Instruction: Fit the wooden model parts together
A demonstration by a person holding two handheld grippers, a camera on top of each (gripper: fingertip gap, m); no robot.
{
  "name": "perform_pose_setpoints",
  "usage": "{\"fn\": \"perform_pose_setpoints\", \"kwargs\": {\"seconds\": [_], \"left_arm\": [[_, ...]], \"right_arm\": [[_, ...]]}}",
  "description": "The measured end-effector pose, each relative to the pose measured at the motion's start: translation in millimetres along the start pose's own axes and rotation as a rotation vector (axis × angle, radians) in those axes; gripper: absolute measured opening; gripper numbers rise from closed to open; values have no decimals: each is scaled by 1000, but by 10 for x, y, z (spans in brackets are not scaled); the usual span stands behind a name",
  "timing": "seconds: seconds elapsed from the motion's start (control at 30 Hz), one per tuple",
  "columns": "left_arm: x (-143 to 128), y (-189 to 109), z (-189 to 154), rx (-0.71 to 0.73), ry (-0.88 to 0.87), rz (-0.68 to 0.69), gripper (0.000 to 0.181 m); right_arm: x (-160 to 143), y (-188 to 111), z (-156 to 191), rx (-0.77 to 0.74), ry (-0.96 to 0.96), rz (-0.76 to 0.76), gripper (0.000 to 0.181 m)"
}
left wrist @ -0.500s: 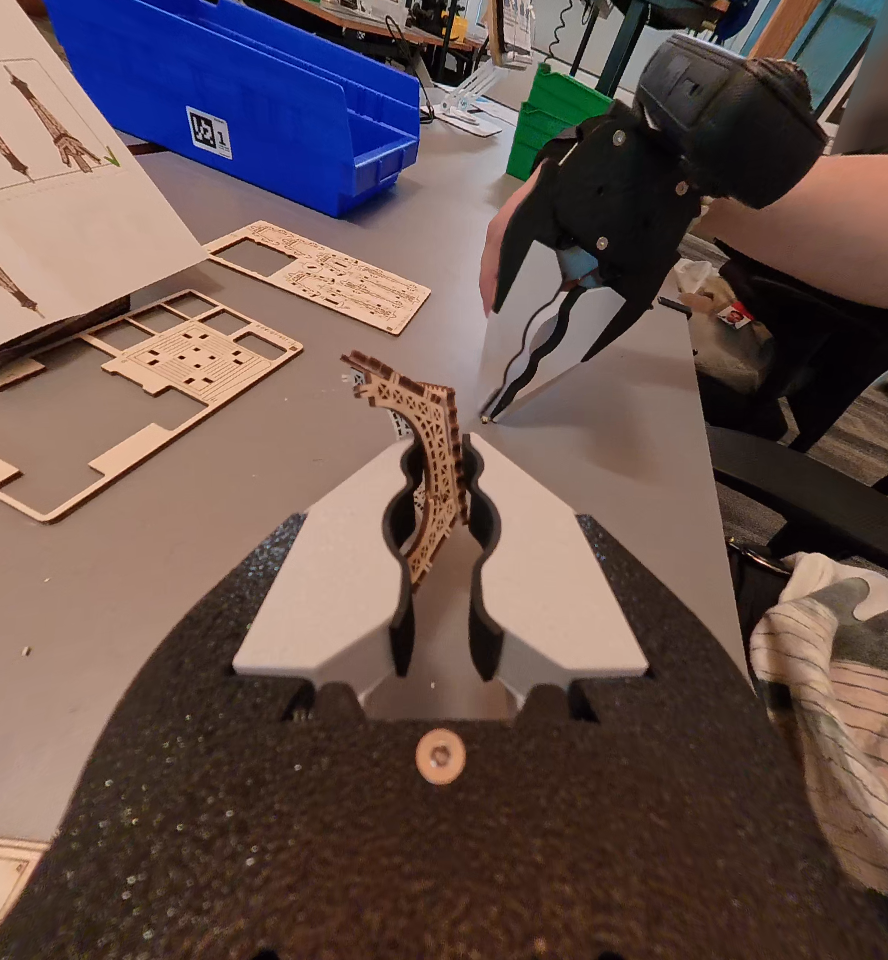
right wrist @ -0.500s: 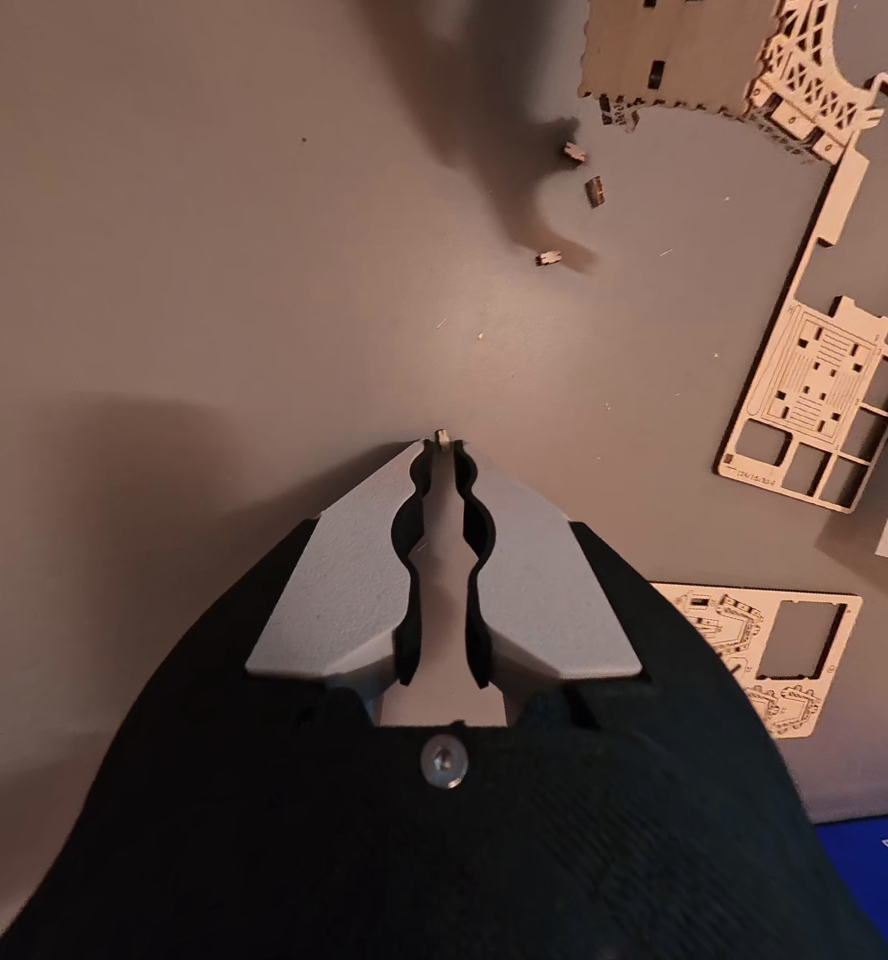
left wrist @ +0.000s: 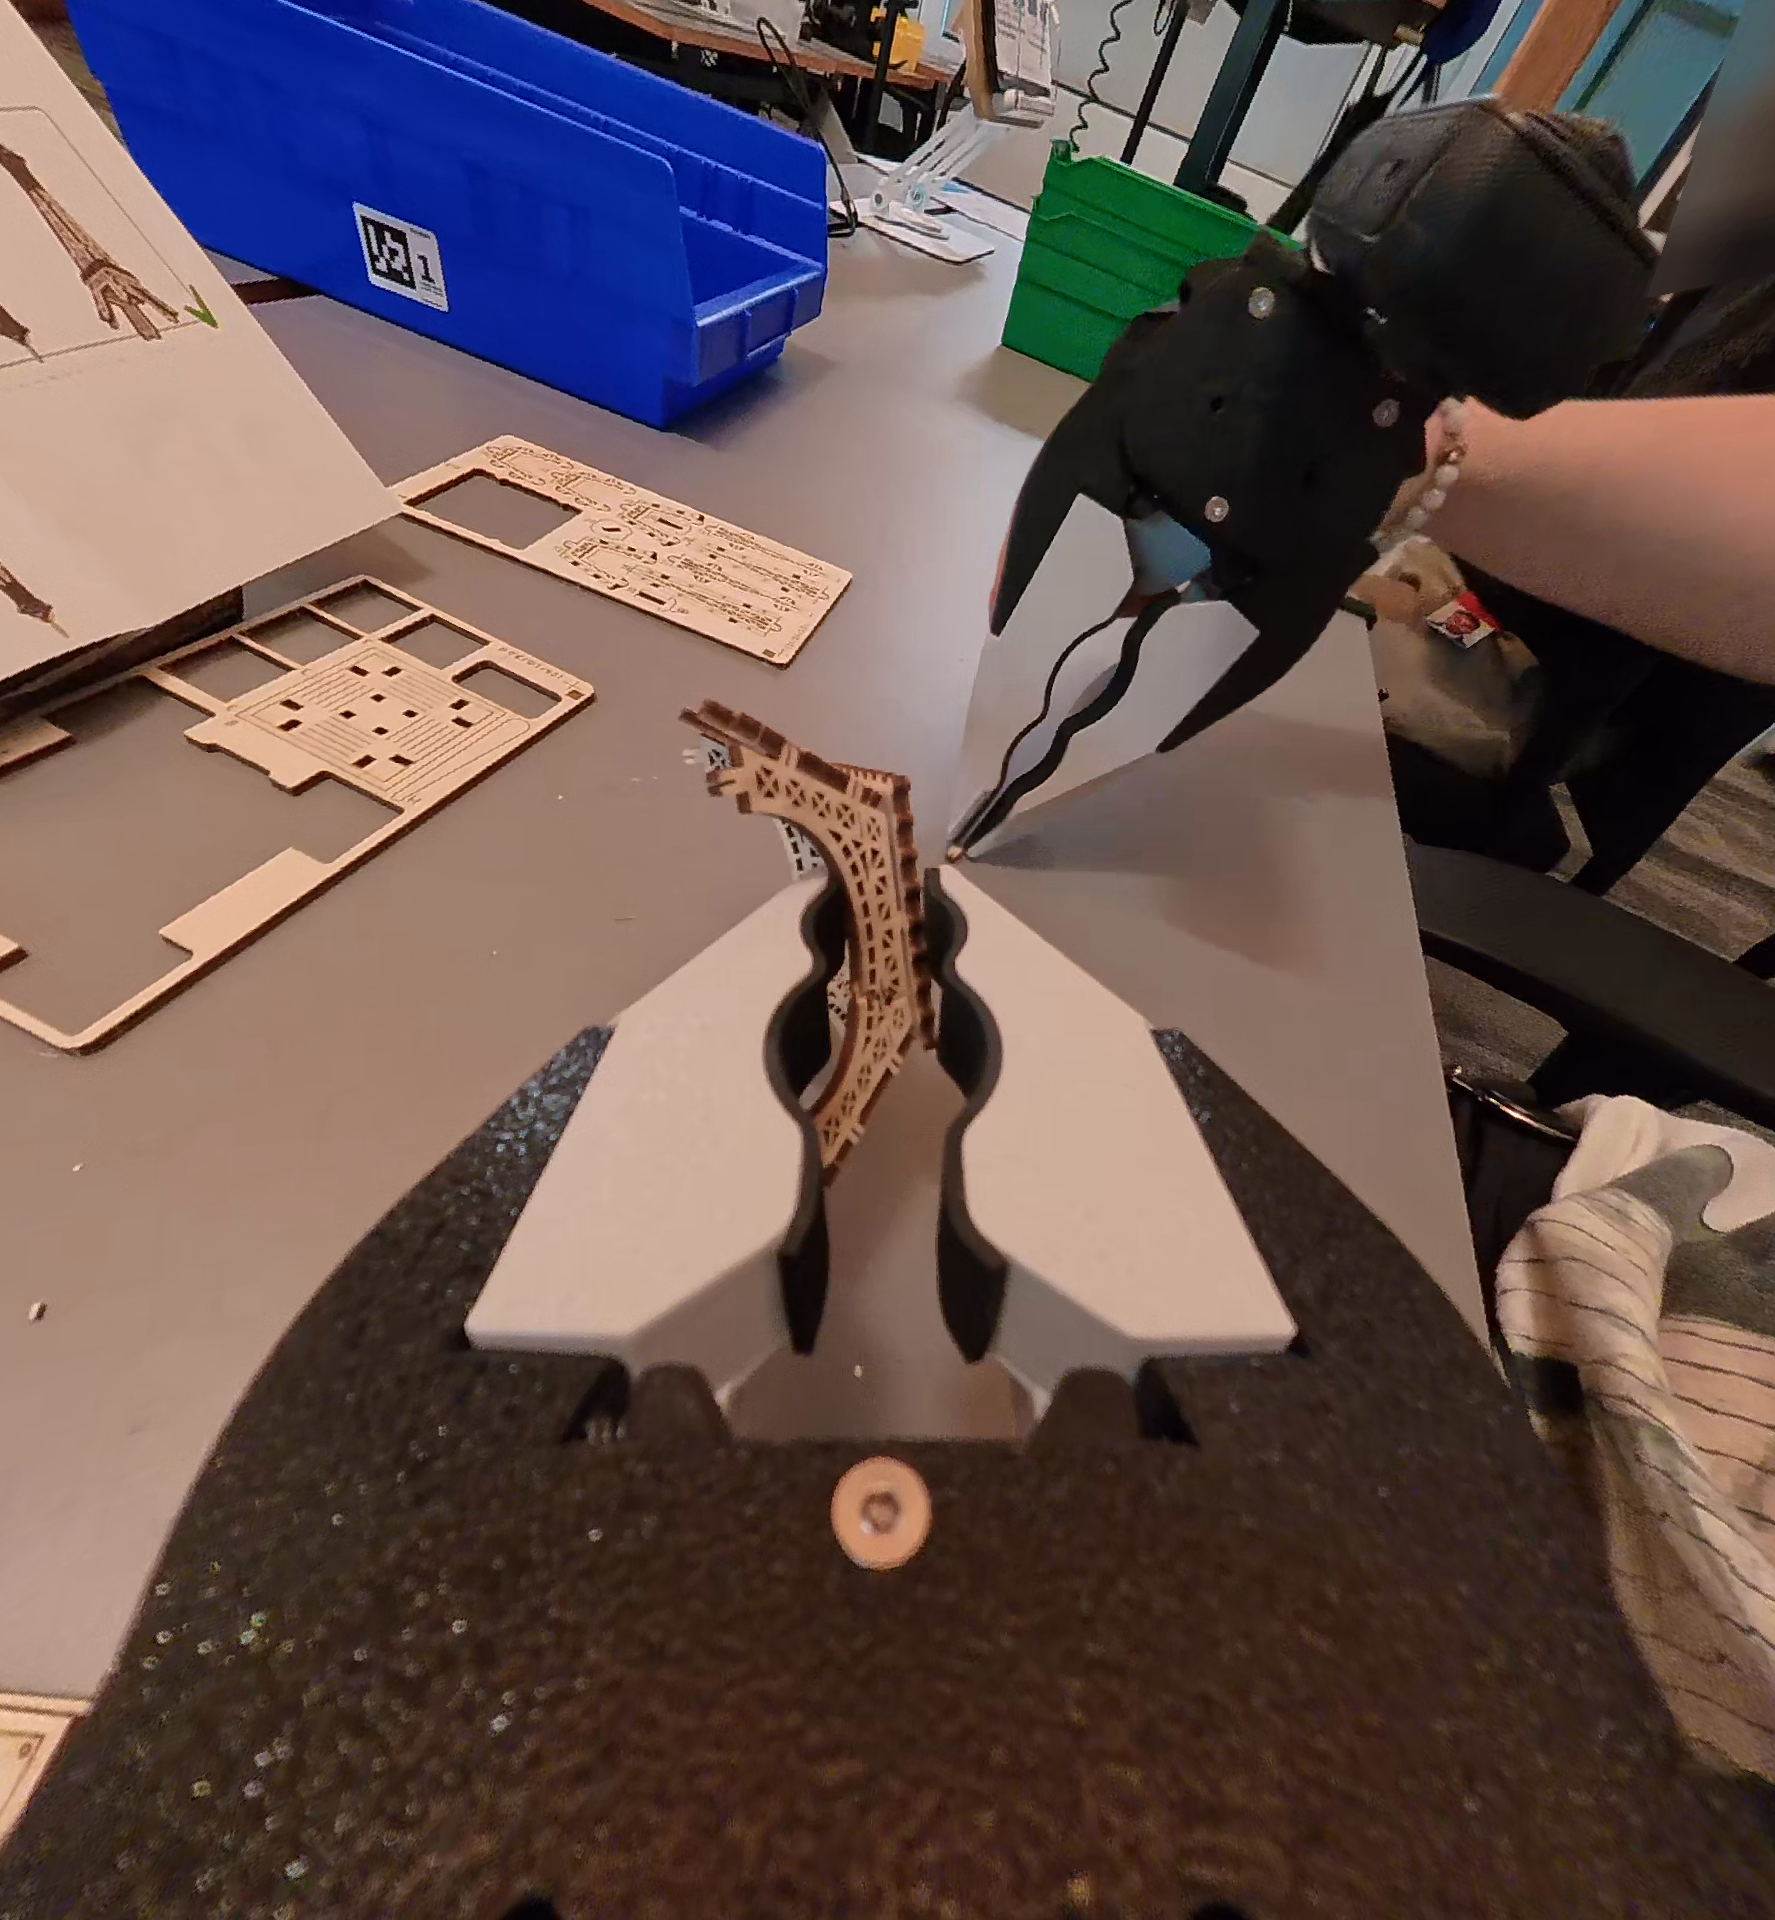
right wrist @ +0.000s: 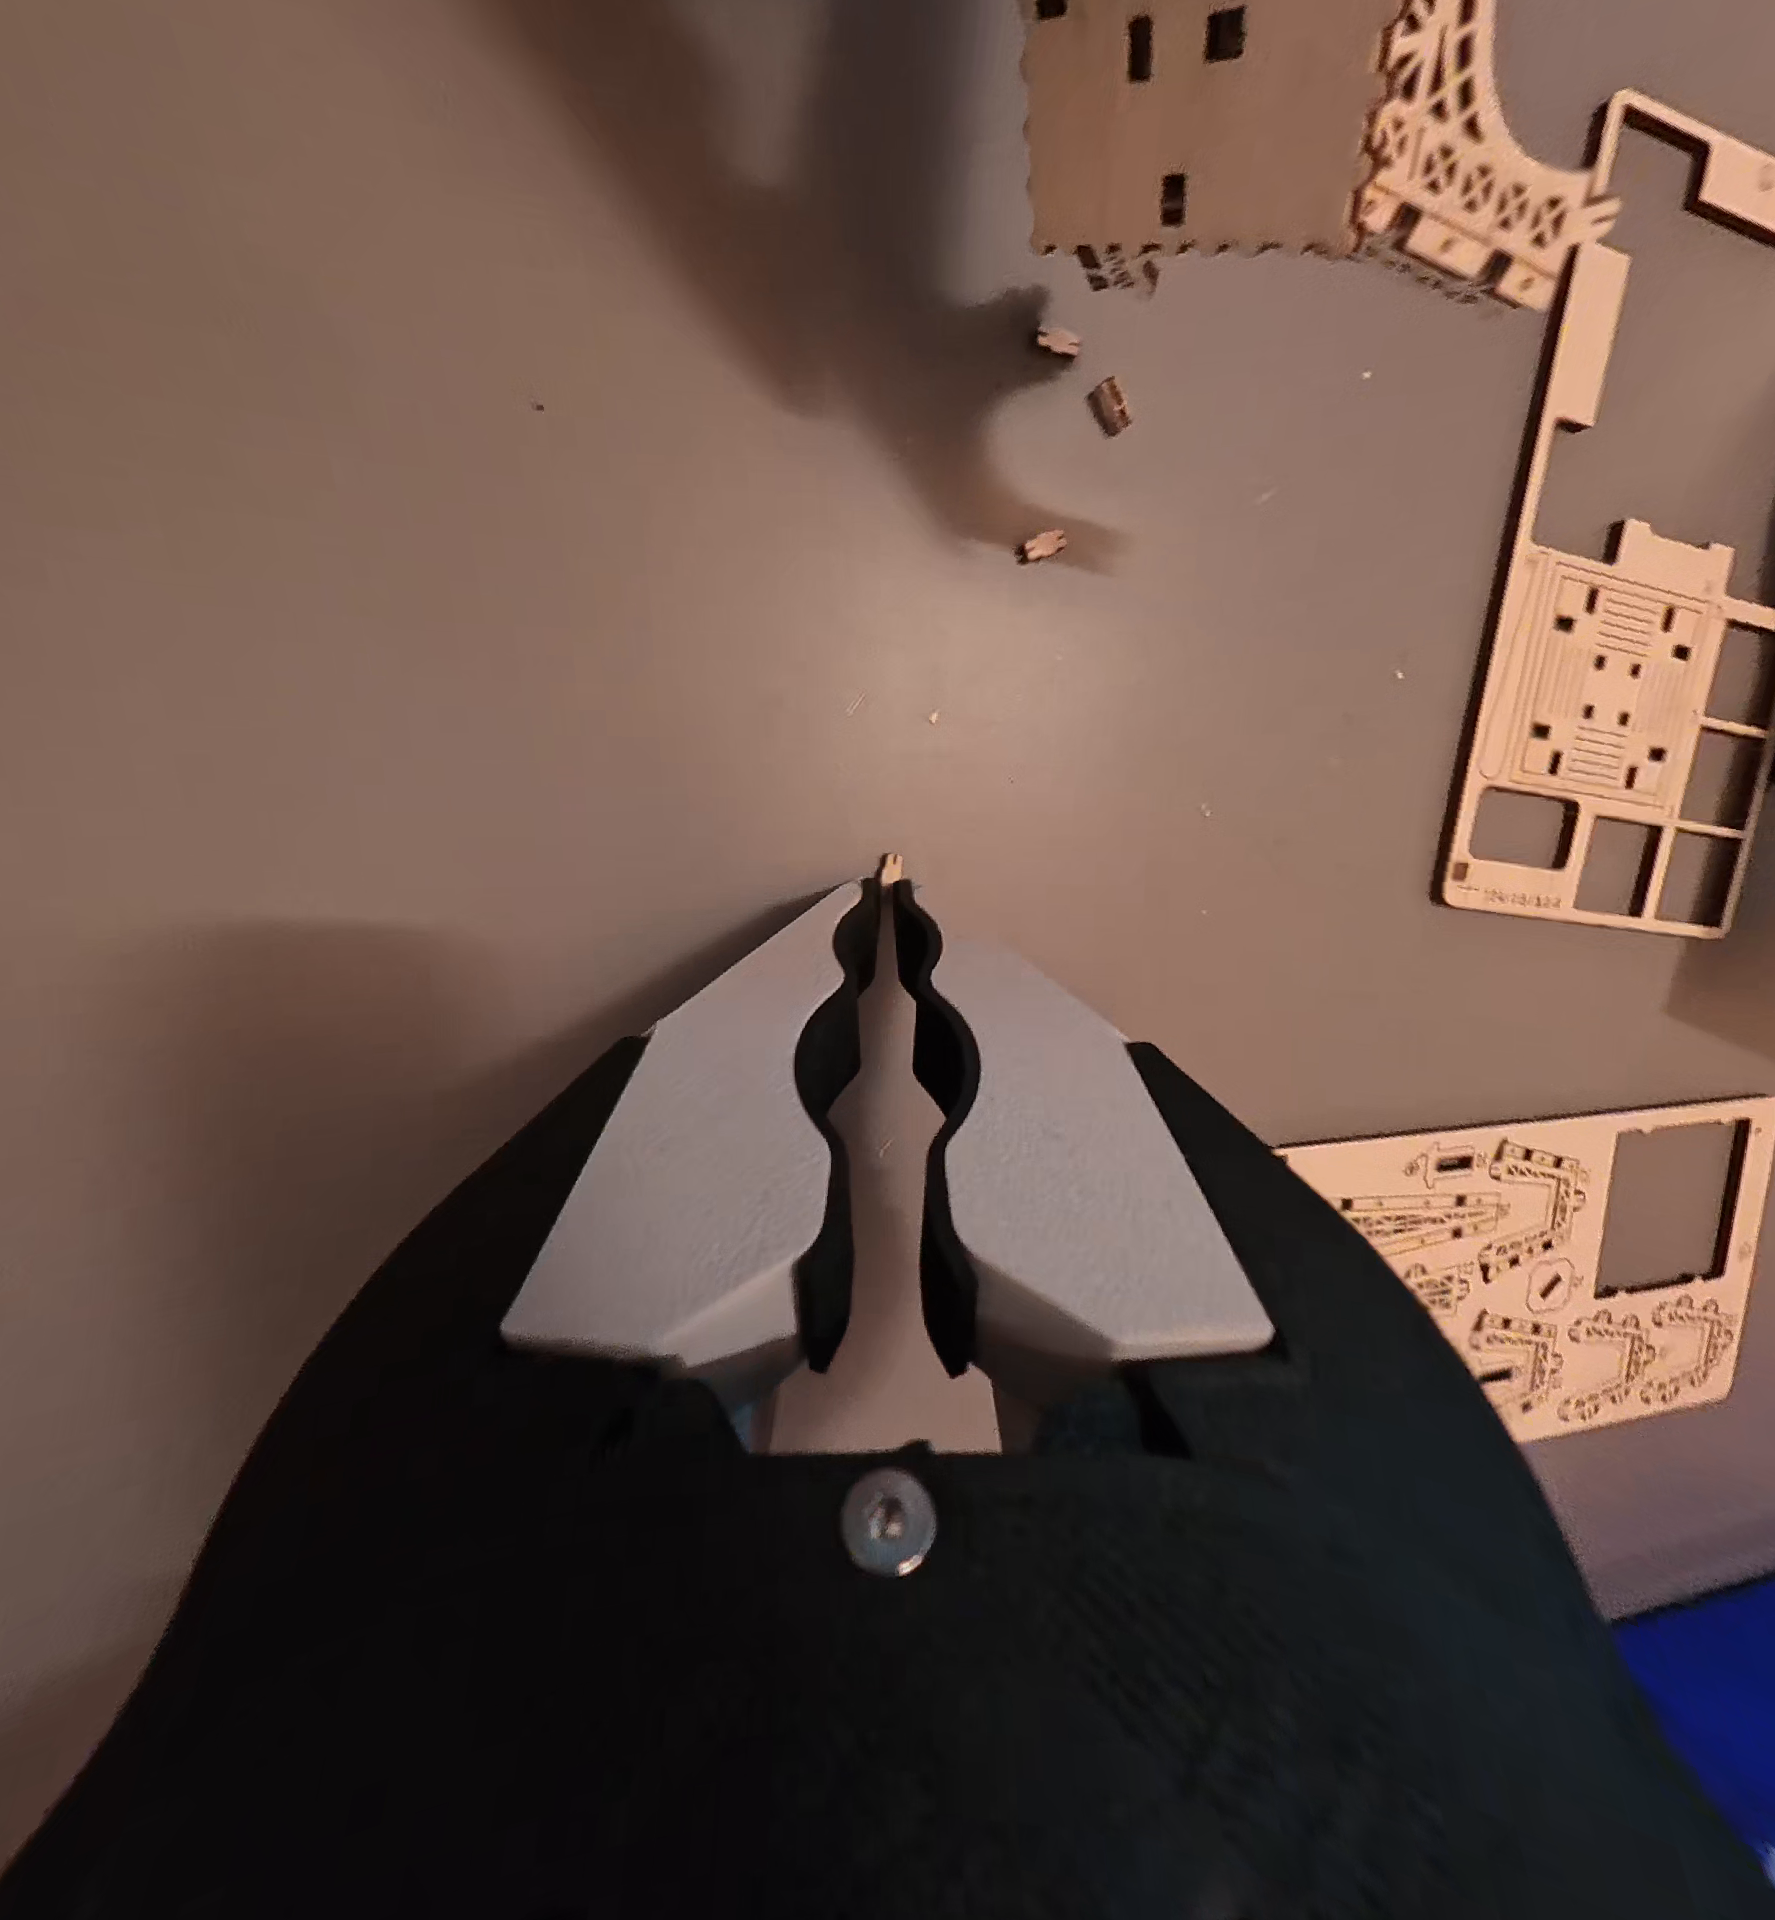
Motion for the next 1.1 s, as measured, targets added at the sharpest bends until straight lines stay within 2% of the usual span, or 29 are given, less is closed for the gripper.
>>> {"fn": "perform_pose_setpoints", "kwargs": {"seconds": [0.1,0.2,0.37,0.43,0.5,0.63,0.73,0.83,0.97,1.1], "left_arm": [[-2,1,-4,5,1,6,12],[0,6,-12,14,3,14,12],[-2,34,-31,44,1,19,12],[-11,52,-45,49,-6,32,12],[-15,64,-58,57,-15,41,12],[1,12,-14,117,2,51,12],[46,-82,46,148,-6,24,11],[87,-189,117,176,-3,1,12],[80,-252,190,186,-35,-18,12],[76,-256,184,182,-38,-17,12]], "right_arm": [[28,8,46,-92,21,36,0],[76,-7,93,-247,13,86,0],[350,-139,176,-564,-3,66,0],[472,-183,238,-645,-27,67,0],[523,-122,301,-633,-18,82,0],[360,100,382,-552,54,164,0],[493,145,553,-424,227,-18,13],[835,130,778,-263,350,-200,31],[1152,217,816,-167,565,-302,26],[1233,314,743,-163,719,-322,16]]}}
Point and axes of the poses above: each gripper's, where its closed fingertips meet, y out along the fingers, x out of its top, z = x × y across the jaws, the point moved 8 cm from there along -y, back along the fingers
